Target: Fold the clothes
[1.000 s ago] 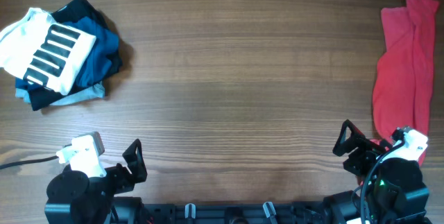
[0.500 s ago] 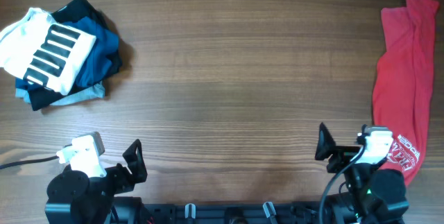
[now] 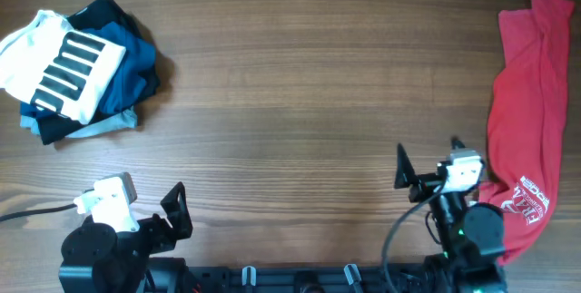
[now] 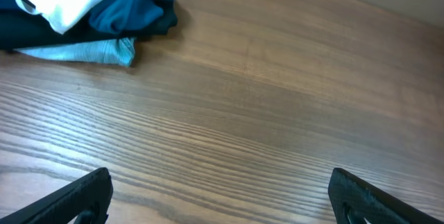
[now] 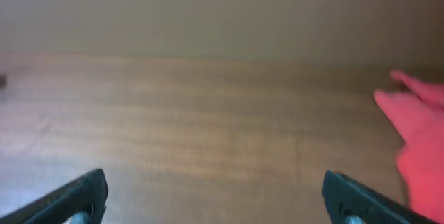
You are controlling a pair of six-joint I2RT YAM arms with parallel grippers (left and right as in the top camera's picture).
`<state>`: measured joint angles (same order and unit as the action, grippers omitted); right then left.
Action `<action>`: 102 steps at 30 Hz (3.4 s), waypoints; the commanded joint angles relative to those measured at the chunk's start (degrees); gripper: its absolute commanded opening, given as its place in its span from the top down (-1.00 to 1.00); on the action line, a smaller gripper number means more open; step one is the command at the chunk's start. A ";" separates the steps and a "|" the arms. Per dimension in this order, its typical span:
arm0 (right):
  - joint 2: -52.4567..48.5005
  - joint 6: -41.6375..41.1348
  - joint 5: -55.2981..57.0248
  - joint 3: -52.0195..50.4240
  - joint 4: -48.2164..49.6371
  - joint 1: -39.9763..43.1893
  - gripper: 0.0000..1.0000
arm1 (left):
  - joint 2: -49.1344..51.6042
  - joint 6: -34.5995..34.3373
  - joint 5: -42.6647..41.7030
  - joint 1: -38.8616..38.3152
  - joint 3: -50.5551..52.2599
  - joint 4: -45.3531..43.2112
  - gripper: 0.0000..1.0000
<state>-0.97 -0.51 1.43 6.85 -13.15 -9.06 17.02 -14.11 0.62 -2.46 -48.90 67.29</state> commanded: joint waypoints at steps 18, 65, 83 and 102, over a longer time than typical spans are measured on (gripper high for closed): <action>0.83 10.51 -3.04 -6.58 13.49 1.92 -0.99 | 0.00 -0.52 0.52 0.28 0.31 -0.17 -1.00; 0.76 6.58 -3.02 -6.56 13.42 1.92 -0.99 | 0.00 -0.52 0.52 0.28 0.31 -0.17 -1.00; 0.76 6.56 -3.02 -6.56 13.42 1.92 -0.99 | -5.38 -0.50 1.09 0.76 1.33 -0.59 -1.00; 0.76 6.56 -3.02 -6.56 13.42 1.92 -0.99 | -16.85 -3.21 -0.98 1.03 28.89 -18.10 -1.00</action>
<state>-0.89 7.09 -0.67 0.54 0.08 -7.53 0.84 -16.08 0.12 -1.76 -23.27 50.17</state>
